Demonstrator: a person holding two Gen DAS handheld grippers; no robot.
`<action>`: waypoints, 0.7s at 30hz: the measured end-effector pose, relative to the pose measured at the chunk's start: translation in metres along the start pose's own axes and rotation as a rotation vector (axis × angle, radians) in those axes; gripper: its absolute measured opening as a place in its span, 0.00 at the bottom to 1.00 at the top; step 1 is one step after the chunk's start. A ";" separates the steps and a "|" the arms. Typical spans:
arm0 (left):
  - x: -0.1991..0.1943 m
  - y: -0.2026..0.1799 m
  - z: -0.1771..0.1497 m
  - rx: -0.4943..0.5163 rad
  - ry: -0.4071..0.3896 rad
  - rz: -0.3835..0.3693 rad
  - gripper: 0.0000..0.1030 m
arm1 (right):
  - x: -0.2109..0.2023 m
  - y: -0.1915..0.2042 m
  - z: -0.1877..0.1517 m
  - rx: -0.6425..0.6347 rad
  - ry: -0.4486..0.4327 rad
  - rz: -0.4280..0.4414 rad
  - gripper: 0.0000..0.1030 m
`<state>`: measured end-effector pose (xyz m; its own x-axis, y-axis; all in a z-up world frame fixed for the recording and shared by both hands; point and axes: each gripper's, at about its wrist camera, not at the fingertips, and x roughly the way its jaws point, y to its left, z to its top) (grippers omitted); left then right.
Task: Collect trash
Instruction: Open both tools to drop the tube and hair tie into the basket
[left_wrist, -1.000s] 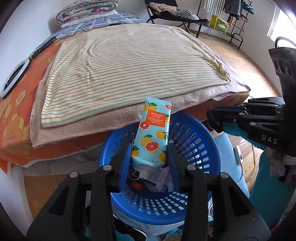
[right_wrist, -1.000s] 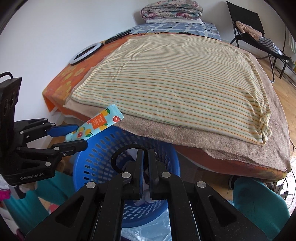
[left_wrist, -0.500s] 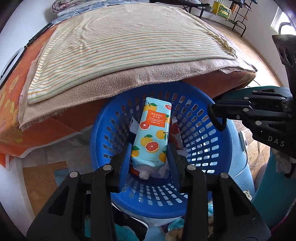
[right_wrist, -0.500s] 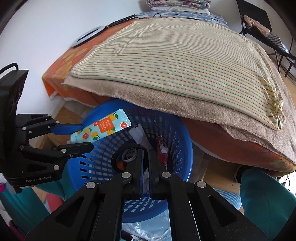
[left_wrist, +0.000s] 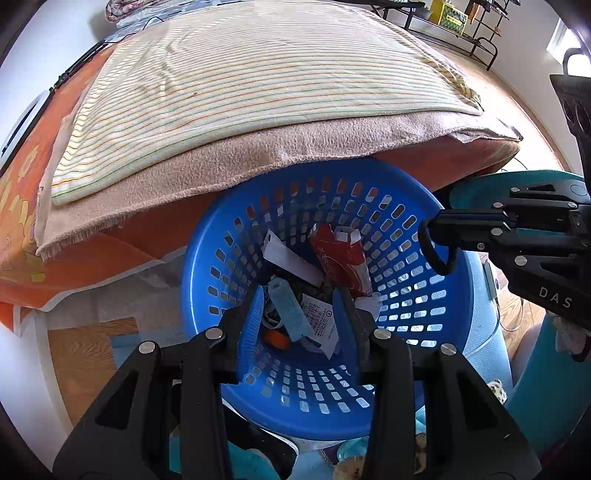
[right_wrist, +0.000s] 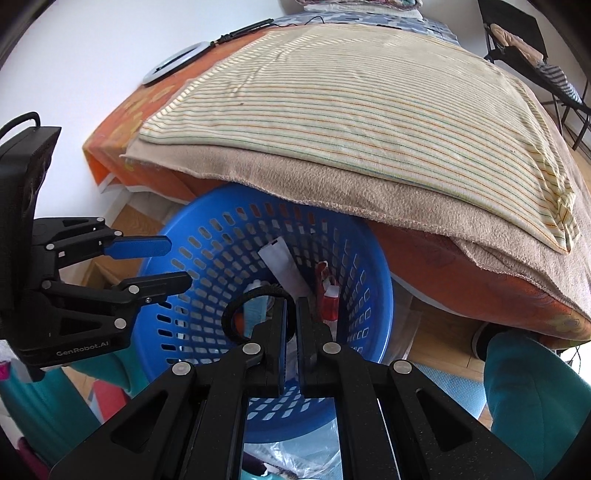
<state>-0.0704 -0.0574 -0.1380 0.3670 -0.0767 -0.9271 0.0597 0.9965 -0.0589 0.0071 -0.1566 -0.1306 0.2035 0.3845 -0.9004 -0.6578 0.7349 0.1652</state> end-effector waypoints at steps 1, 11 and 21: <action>0.000 0.000 0.000 -0.001 0.001 0.002 0.38 | 0.001 -0.001 0.000 0.001 0.004 0.001 0.05; -0.001 0.004 0.000 -0.012 0.001 0.012 0.38 | 0.003 -0.003 -0.001 0.014 0.017 -0.009 0.43; -0.006 0.005 0.004 -0.016 -0.024 0.025 0.58 | 0.003 -0.001 -0.002 0.009 0.029 -0.041 0.53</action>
<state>-0.0686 -0.0520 -0.1314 0.3904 -0.0524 -0.9192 0.0357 0.9985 -0.0418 0.0071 -0.1569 -0.1343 0.2084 0.3378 -0.9179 -0.6426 0.7547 0.1319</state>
